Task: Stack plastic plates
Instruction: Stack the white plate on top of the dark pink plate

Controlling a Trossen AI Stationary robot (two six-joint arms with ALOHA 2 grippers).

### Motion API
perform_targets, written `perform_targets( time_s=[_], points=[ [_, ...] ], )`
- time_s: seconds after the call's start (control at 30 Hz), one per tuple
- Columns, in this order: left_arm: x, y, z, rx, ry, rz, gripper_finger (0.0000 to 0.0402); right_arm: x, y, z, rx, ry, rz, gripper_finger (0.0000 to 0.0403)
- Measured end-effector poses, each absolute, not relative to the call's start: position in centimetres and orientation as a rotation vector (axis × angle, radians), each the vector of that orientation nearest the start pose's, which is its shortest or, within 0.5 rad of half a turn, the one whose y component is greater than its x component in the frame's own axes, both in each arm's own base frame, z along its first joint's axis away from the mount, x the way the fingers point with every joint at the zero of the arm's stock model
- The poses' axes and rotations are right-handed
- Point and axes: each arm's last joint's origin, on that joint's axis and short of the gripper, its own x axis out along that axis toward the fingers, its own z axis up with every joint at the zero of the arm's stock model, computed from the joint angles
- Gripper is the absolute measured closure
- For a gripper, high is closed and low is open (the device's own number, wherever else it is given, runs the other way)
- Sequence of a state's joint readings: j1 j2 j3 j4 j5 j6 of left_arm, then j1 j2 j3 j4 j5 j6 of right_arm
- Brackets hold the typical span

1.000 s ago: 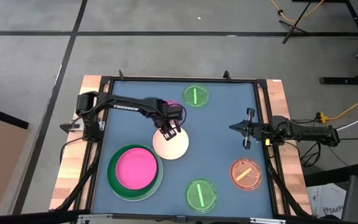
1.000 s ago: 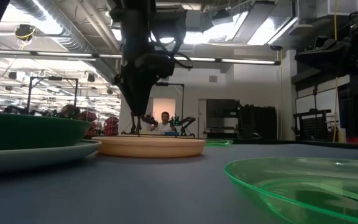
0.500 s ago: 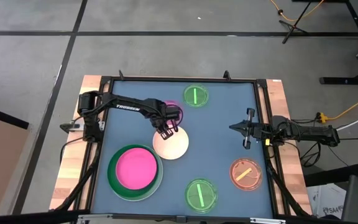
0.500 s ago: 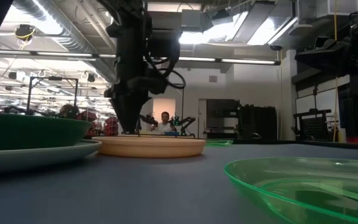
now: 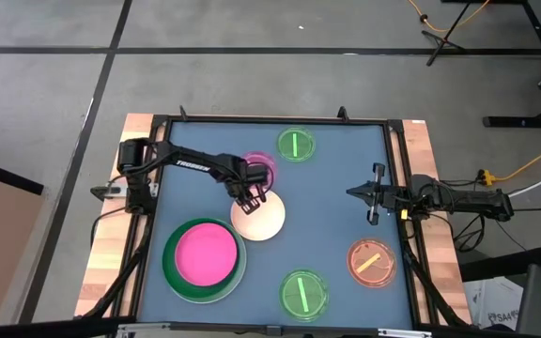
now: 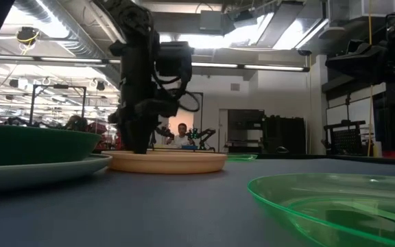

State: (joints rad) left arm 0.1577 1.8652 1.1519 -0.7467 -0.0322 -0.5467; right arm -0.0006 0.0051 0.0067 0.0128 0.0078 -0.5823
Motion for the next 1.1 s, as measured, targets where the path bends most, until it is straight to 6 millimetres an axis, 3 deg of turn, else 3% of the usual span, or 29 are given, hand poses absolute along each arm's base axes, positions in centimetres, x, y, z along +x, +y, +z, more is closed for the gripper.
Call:
perform_targets(
  time_s=[0.5,1.1],
  points=[
    [32.48,5.04,14.13,-0.532,1.391,0.549,0.029,9.76,-0.03,16.67,-0.582,-0.012,-0.012,0.0402],
    [32.55,5.07,14.15,-0.558,1.376,0.568,0.0382,9.76,-0.02,16.67,-0.582,-0.012,-0.012,0.0402]
  ],
)
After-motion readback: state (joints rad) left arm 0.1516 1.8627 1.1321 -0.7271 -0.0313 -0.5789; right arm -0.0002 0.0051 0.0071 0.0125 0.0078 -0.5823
